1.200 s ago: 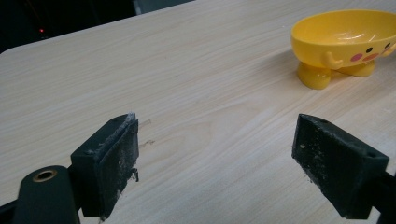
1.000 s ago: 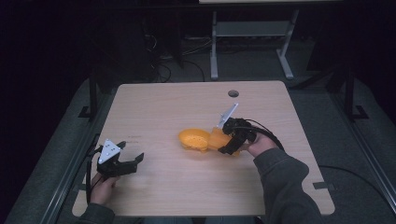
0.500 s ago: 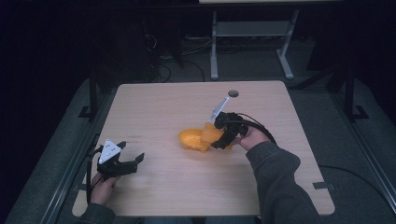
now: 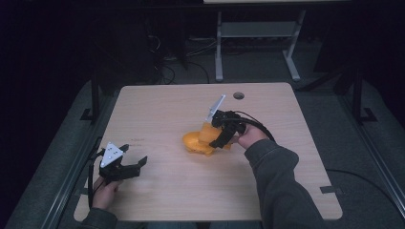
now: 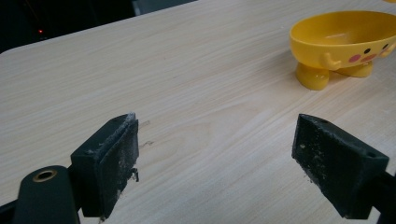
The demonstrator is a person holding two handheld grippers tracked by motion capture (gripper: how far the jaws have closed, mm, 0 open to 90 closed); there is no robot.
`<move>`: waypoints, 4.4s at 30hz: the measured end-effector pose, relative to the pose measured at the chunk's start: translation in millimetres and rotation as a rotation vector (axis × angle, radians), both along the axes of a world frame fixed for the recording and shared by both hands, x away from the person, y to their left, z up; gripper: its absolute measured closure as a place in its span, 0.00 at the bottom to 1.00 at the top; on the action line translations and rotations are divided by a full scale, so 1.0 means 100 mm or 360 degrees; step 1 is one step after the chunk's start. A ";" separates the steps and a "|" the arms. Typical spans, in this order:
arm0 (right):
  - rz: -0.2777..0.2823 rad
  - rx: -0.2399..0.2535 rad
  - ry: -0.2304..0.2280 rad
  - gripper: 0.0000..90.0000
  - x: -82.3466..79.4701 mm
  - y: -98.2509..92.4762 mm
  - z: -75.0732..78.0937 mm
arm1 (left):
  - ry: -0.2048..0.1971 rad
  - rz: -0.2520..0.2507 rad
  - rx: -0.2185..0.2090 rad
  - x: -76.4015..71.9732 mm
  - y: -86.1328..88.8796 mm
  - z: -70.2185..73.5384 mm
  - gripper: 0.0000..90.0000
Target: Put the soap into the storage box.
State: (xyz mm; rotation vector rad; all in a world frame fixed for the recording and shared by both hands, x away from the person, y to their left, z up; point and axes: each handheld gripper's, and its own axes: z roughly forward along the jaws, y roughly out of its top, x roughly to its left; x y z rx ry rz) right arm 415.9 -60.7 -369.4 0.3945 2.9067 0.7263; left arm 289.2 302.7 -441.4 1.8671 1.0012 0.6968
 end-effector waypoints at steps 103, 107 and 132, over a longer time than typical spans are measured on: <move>0.0124 -0.0028 0.0102 0.21 0.21 0.54 -0.28 | -0.0001 0.0005 -0.0011 0.00 0.01 0.00 0.16; 0.0120 -0.0016 0.0102 0.20 0.21 0.53 -0.27 | -0.0002 0.0005 -0.0011 0.00 0.01 0.00 0.16; 0.0060 0.0115 0.0046 0.18 0.13 0.27 -0.08 | 0.0000 -0.0005 0.0005 0.00 0.00 0.00 0.16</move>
